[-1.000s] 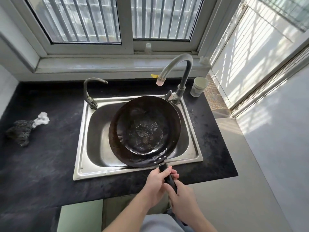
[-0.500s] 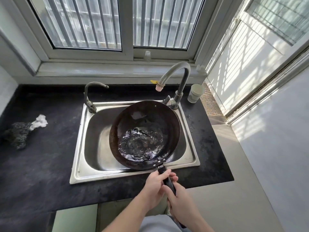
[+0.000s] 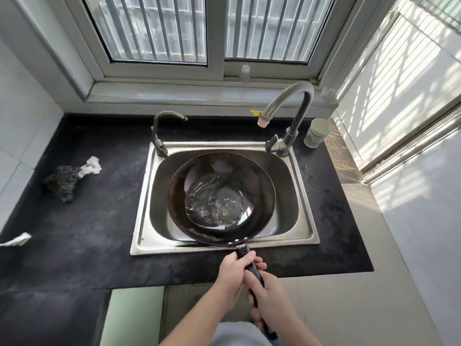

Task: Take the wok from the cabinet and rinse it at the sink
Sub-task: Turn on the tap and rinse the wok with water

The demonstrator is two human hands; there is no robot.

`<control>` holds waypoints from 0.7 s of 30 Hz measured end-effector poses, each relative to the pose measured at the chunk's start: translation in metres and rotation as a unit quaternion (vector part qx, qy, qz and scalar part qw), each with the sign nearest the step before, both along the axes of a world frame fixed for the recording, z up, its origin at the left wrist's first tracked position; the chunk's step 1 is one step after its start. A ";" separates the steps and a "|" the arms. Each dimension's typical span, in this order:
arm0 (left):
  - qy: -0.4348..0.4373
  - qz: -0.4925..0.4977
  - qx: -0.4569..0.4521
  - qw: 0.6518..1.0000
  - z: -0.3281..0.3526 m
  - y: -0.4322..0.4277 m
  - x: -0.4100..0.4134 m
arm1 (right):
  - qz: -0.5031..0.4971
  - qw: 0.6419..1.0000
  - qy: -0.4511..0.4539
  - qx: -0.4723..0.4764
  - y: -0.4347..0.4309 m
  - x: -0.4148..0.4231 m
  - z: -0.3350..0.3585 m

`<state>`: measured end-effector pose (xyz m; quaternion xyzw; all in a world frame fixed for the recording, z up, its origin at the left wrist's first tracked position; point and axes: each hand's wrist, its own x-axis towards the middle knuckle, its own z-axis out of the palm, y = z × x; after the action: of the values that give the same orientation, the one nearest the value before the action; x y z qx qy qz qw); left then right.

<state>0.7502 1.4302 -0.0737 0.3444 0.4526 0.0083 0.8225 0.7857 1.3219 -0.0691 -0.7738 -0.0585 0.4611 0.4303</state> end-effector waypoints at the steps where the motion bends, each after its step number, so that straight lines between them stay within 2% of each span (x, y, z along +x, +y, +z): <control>1: 0.011 0.001 0.014 1.000 0.000 0.001 -0.002 | -0.004 1.000 0.023 0.010 0.002 -0.001 0.000; 12: 0.082 0.022 0.111 0.990 -0.001 0.007 -0.020 | -0.052 0.965 0.235 0.102 0.007 -0.011 0.004; 17: 0.073 0.014 0.096 0.993 -0.003 -0.006 -0.018 | -0.018 0.984 0.143 0.102 -0.005 -0.008 -0.004; 21: 0.022 0.026 0.029 0.999 -0.007 -0.020 -0.008 | 0.018 0.999 0.031 0.040 -0.026 -0.001 -0.011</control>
<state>0.7426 1.4099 -0.0802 0.3564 0.4790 0.0351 0.8014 0.7842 1.2961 -0.0806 -0.7402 -0.0777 0.4897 0.4542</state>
